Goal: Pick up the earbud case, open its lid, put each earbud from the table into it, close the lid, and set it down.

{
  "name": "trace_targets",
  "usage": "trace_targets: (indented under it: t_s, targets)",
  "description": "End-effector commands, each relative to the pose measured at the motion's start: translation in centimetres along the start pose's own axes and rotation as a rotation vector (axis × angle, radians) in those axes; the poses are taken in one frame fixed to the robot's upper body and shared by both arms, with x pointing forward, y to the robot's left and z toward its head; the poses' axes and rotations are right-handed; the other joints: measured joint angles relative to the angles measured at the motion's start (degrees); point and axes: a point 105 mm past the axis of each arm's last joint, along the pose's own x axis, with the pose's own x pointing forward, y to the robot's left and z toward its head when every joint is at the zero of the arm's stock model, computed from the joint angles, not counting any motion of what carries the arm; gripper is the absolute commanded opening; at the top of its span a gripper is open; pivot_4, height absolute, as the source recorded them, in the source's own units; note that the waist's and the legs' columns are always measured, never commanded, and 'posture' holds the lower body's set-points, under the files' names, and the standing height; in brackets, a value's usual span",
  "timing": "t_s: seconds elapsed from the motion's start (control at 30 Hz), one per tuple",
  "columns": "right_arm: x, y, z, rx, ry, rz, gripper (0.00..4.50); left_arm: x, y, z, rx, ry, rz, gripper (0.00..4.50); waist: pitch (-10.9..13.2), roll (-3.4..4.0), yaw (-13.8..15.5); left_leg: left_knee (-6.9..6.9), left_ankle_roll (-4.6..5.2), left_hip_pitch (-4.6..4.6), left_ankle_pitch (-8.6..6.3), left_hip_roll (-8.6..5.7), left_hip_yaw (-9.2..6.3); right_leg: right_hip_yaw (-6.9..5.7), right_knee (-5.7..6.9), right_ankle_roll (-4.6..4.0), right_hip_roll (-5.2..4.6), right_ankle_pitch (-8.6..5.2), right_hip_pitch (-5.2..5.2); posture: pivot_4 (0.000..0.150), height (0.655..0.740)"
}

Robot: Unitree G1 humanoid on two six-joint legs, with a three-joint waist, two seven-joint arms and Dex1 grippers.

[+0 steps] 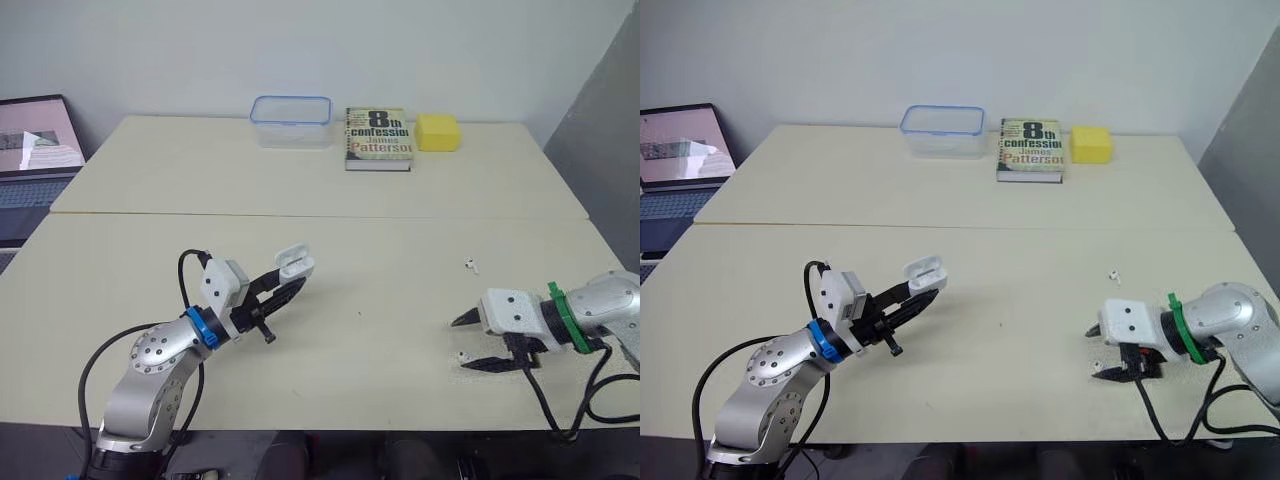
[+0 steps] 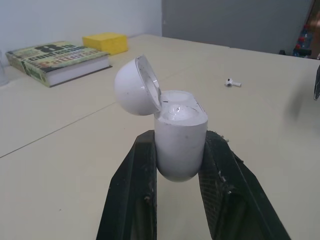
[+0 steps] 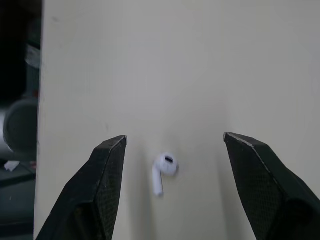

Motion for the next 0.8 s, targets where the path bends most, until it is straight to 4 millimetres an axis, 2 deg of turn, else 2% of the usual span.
trace_targets:
  t_s: [0.03, 0.17, 0.37, 0.5, 0.73, 0.8]
  targets:
    - [-0.1, 0.5, 0.0, -0.022, 0.114, -0.045, 3.23, 0.3, -0.4, 0.3, 0.013, -0.020, -0.011, 0.75, 0.0, 0.01, 0.0, 0.00, 0.00, 0.01, 0.00, 0.00, 0.01, 0.01, 0.00, 0.00, 0.00, 0.00, 0.00, 0.150, 0.7400]
    - [0.8, 0.8, -0.6, -0.041, 0.184, -0.052, 3.23, 0.5, -0.6, 0.0, 0.006, -0.017, -0.014, 0.75, 0.0, 0.01, -0.1, -0.01, -0.01, 0.01, 0.00, 0.01, 0.03, 0.00, -0.01, 0.02, 0.01, -0.01, 0.00, 0.150, 0.7400]
    - [2.6, -0.3, -0.9, -0.066, 0.210, -0.084, 3.23, 0.6, -0.6, -0.3, 0.004, -0.013, -0.019, 0.75, 0.0, 0.01, -0.2, -0.01, -0.01, 0.01, 0.00, 0.01, 0.05, 0.01, -0.01, 0.03, 0.02, -0.02, -0.02, 0.150, 0.7400]
    - [3.7, -0.3, -0.6, -0.066, 0.206, -0.065, 3.23, 0.5, -0.5, -0.4, 0.007, -0.009, -0.016, 0.75, 0.0, 0.00, -0.2, -0.02, -0.01, 0.01, 0.00, 0.06, 0.02, -0.01, -0.03, 0.02, 0.04, -0.02, -0.02, 0.150, 0.7400]
    - [4.3, -0.1, -0.6, -0.059, 0.207, -0.027, 3.23, 0.3, -0.5, -0.5, 0.010, -0.006, -0.007, 0.75, -0.1, -0.08, -0.2, -0.01, -0.01, 0.12, 0.00, 0.21, 0.08, 0.00, -0.02, 0.02, 0.15, -0.02, 0.04, 0.150, 0.7400]
    - [4.5, 0.0, -0.4, -0.050, 0.197, -0.022, 2.86, 0.4, -0.5, -0.5, 0.010, -0.007, -0.005, 0.75, -0.1, -0.14, -0.3, -0.01, -0.02, 0.13, -0.01, 0.27, 0.09, 0.01, -0.03, 0.02, 0.19, -0.01, 0.04, 0.150, 0.7400]
